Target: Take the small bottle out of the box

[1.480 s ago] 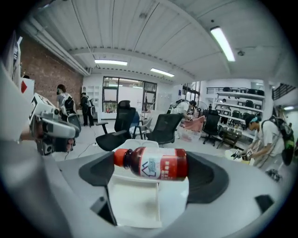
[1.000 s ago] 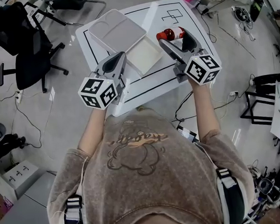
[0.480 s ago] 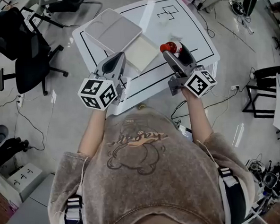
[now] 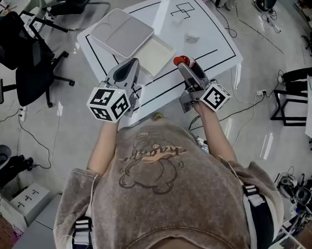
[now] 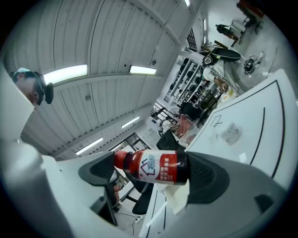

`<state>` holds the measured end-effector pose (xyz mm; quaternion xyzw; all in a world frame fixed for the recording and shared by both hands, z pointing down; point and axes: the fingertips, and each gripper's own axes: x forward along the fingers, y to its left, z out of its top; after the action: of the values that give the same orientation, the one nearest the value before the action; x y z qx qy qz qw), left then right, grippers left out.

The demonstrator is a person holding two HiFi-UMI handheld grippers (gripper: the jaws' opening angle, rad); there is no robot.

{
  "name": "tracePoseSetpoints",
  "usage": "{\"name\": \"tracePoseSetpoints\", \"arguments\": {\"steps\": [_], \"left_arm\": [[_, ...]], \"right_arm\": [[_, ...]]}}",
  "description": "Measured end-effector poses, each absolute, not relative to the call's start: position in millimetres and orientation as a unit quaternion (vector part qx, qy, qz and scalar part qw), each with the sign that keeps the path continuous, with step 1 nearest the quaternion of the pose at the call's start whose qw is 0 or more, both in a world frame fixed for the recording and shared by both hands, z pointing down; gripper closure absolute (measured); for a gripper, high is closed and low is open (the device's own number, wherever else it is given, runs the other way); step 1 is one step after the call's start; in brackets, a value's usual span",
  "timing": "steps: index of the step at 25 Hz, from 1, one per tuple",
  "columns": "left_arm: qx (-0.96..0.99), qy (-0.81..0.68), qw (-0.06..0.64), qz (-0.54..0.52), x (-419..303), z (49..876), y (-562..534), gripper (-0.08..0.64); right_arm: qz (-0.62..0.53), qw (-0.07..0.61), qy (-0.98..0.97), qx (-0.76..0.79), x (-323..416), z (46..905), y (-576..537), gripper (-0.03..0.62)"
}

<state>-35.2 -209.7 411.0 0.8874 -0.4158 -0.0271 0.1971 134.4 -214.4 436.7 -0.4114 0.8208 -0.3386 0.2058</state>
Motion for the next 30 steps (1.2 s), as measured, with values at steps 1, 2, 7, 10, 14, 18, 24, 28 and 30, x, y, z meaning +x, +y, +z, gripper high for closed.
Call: {"name": "tracePoseSetpoints", "arguments": {"steps": [1,2,7,10,14,18,24,28,30], "left_arm": [[0.887,-0.416,0.197,-0.027,-35.2,411.1,-209.3,0.552],[0.887,-0.416,0.197,-0.026,-35.4,411.3,-208.9,0.552],[0.887,-0.417,0.199,-0.028,-34.4,412.3,-208.3,0.552],[0.887,-0.416,0.198,-0.029,-34.0,410.5,-208.1,0.552],[0.886,-0.418,0.2,-0.028,-35.0,412.2,-209.2,0.552],[0.884,-0.42,0.203,-0.028,-36.1,414.9,-208.8,0.552],[0.884,-0.42,0.203,-0.027,-37.7,414.3,-210.6,0.552],[0.884,-0.42,0.204,-0.026,-36.1,414.8,-212.7,0.552],[0.884,-0.42,0.204,-0.026,-35.6,415.2,-213.7,0.552]], "right_arm": [[-0.339,0.203,0.822,-0.41,133.1,436.3,-213.4,0.11],[-0.339,0.2,0.824,-0.407,131.2,435.0,-212.5,0.11],[-0.329,0.187,0.833,-0.405,128.2,434.0,-211.8,0.117],[-0.333,0.184,0.831,-0.405,127.7,436.7,-212.0,0.118],[-0.329,0.18,0.835,-0.403,125.2,437.8,-213.2,0.12],[-0.327,0.177,0.835,-0.406,124.9,440.6,-213.7,0.121],[-0.33,0.176,0.832,-0.409,122.9,441.1,-215.4,0.123],[-0.329,0.179,0.83,-0.413,127.3,441.2,-219.2,0.123],[-0.328,0.178,0.83,-0.415,129.7,442.0,-220.2,0.123]]}}
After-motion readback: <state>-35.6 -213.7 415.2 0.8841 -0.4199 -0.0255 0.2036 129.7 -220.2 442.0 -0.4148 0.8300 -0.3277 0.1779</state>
